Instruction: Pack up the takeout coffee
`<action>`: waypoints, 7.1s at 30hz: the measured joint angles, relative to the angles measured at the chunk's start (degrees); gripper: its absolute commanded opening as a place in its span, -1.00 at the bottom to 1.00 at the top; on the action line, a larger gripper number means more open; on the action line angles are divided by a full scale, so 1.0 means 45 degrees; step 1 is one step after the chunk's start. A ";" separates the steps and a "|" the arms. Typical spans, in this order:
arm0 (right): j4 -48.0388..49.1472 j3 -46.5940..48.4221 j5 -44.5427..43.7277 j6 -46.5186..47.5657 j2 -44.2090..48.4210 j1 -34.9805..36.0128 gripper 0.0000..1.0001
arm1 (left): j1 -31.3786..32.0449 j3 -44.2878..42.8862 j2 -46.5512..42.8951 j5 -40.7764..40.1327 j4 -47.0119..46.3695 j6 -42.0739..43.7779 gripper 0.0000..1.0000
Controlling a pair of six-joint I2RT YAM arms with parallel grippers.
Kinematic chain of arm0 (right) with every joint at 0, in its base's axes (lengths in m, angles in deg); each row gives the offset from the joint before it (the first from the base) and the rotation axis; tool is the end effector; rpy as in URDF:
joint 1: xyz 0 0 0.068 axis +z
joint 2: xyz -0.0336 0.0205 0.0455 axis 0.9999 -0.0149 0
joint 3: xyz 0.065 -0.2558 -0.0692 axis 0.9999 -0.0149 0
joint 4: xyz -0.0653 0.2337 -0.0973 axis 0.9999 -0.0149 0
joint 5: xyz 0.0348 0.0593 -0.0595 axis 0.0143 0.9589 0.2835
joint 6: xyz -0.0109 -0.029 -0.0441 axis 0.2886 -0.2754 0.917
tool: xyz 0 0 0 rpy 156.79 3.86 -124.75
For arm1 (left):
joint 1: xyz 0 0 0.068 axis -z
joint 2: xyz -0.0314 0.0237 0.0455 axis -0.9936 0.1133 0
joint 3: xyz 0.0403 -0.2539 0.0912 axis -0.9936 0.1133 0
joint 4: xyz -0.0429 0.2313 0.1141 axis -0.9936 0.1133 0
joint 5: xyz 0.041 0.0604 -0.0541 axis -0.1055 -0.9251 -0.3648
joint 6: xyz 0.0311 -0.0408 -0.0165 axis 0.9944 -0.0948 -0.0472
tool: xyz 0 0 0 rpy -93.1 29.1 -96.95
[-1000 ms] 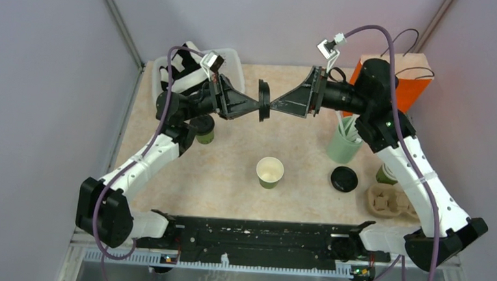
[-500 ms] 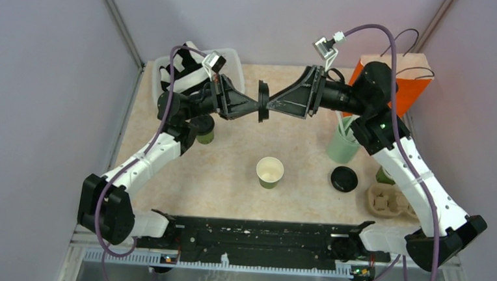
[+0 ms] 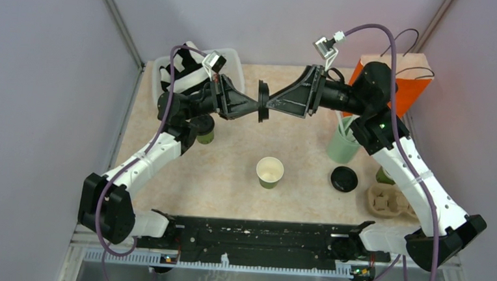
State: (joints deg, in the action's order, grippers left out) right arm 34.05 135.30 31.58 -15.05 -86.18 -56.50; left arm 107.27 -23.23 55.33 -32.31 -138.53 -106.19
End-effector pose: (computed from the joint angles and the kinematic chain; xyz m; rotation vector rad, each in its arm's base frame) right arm 0.2011 0.1606 0.4917 -0.5678 1.6365 1.7174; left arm 0.2445 -0.1394 0.4042 0.2549 1.5618 -2.2156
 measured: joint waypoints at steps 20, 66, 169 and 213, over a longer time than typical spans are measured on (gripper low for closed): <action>0.0204 0.0000 -0.0015 -0.0151 -0.0408 0.0131 0.72 | 0.0000 0.0000 0.0117 0.0073 -0.0053 -0.0097 -1.00; -1.3610 0.1282 -1.3852 0.7796 -0.5367 0.5557 0.57 | -0.1583 0.0248 -0.5493 -0.4498 2.1022 1.2420 0.96; -0.5897 -0.7261 -0.1564 0.5892 -0.1224 -0.1540 0.17 | 0.2633 -0.1865 0.3288 -0.4031 1.9064 1.6597 0.57; -0.1744 -0.9238 0.0117 0.3677 -0.2341 -0.2297 -0.40 | 0.2560 -0.0952 0.3507 -0.3968 1.7777 1.5242 0.16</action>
State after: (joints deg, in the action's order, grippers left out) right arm 26.20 93.72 32.11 1.50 -96.72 -66.84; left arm 118.78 -27.52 71.11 -50.17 -58.53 -37.60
